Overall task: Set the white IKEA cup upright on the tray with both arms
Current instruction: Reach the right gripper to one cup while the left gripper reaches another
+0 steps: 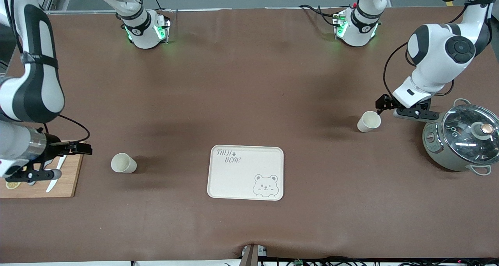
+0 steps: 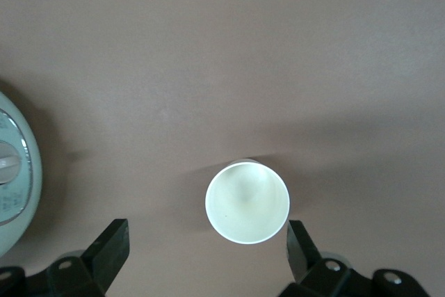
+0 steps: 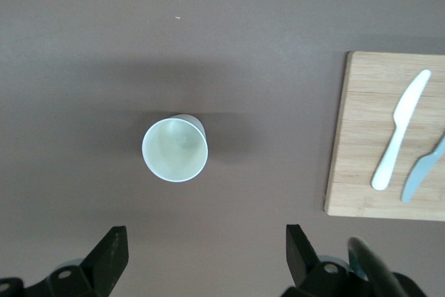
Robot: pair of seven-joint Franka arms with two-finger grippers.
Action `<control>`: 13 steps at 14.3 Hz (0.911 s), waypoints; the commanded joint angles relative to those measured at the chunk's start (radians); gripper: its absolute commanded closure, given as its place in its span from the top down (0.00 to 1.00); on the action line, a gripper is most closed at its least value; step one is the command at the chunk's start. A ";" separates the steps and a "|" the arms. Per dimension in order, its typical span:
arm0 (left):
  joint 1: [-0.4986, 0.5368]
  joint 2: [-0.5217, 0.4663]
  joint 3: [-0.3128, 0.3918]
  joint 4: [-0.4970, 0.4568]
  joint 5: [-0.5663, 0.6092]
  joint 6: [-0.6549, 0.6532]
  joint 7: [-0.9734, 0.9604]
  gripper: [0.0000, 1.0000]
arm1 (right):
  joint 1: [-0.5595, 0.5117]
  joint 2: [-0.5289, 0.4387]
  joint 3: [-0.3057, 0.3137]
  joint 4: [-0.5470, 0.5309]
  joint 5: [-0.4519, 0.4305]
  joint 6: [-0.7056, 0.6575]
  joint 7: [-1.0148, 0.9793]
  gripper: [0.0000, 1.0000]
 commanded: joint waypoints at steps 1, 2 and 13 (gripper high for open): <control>0.010 0.014 0.003 -0.061 0.015 0.099 0.018 1.00 | -0.004 0.051 0.014 0.012 0.002 0.034 -0.016 1.00; 0.017 0.036 0.003 -0.061 0.015 0.116 0.018 1.00 | -0.004 0.069 0.016 0.011 0.002 0.054 -0.016 1.00; 0.070 0.217 0.008 -0.049 0.005 0.284 0.112 1.00 | -0.028 0.094 0.022 -0.092 0.003 0.209 -0.214 1.00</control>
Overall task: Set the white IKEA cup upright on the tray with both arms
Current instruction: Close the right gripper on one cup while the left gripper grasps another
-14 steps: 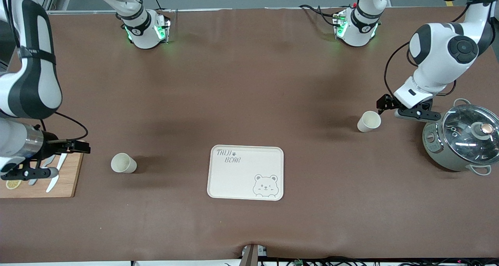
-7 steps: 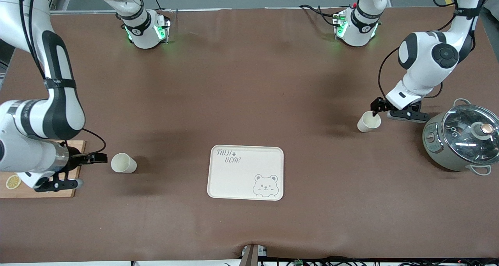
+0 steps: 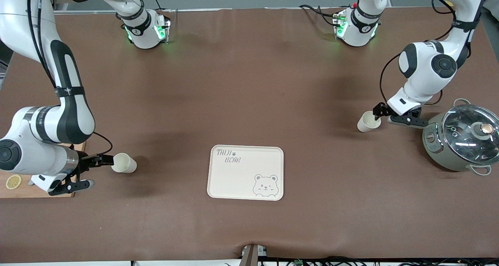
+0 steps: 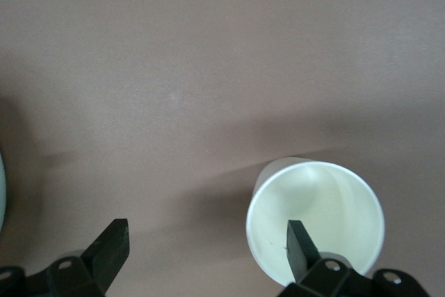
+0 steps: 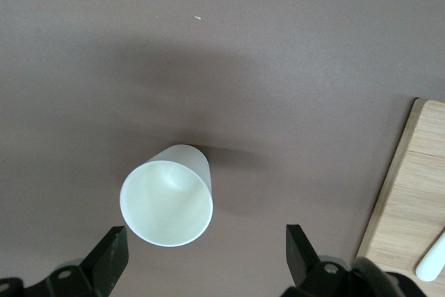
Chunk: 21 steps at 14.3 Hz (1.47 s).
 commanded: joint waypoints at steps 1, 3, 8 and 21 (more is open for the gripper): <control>0.002 0.045 0.001 0.011 0.005 0.050 0.012 1.00 | -0.044 -0.030 0.011 -0.066 0.012 0.051 -0.102 1.00; 0.001 0.062 0.001 0.013 0.005 0.067 0.012 1.00 | -0.053 -0.046 0.008 -0.107 0.063 0.089 -0.145 1.00; -0.001 0.073 -0.002 0.010 0.002 0.078 0.009 1.00 | -0.054 -0.062 0.008 -0.189 0.063 0.189 -0.147 1.00; -0.018 0.090 -0.044 -0.023 -0.091 0.138 -0.036 0.00 | -0.042 -0.040 0.008 -0.233 0.063 0.304 -0.148 1.00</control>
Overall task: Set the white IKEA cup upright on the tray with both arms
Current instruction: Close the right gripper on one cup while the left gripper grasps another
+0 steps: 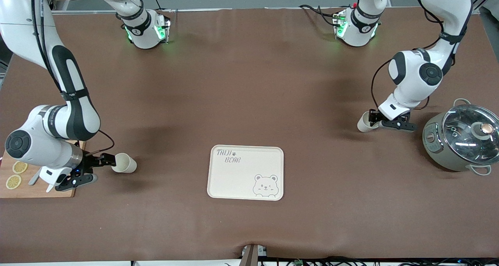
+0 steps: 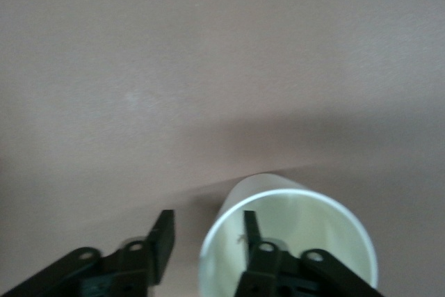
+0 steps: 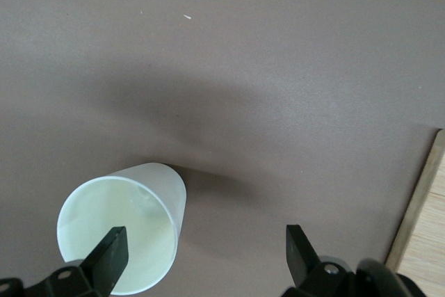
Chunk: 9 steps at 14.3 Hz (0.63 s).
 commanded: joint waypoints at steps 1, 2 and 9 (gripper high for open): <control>-0.005 0.002 -0.005 -0.020 -0.025 0.043 -0.004 0.00 | 0.000 -0.017 0.004 -0.028 0.018 0.014 -0.024 1.00; -0.003 0.005 -0.005 -0.022 -0.025 0.055 -0.004 0.00 | 0.000 -0.009 0.004 -0.031 0.018 0.017 -0.027 1.00; -0.008 0.008 -0.009 0.006 -0.025 0.057 -0.054 0.00 | 0.006 0.003 0.004 -0.079 0.018 0.093 -0.033 1.00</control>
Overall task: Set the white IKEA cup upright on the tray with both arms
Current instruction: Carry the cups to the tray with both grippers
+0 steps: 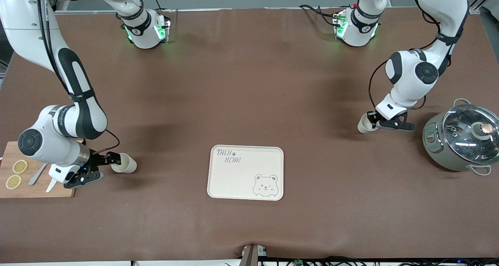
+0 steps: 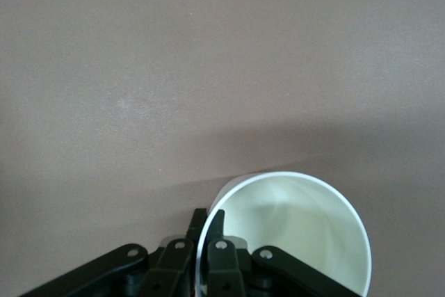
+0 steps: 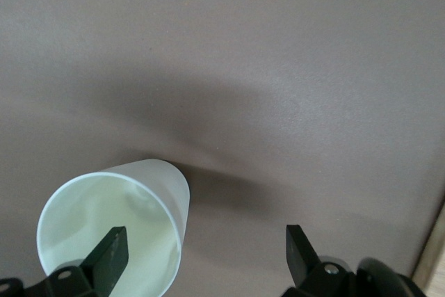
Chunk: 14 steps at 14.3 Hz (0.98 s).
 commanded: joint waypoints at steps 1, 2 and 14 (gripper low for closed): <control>-0.005 -0.003 -0.025 0.040 -0.023 -0.004 -0.055 0.00 | 0.004 0.006 0.002 -0.014 0.018 0.018 -0.021 1.00; -0.005 -0.004 -0.039 0.073 -0.023 -0.046 -0.085 0.00 | 0.005 0.010 0.002 -0.014 0.018 0.029 -0.021 1.00; -0.203 0.179 -0.130 0.669 -0.011 -0.557 -0.638 0.00 | 0.010 0.025 0.002 -0.015 0.018 0.046 -0.022 0.92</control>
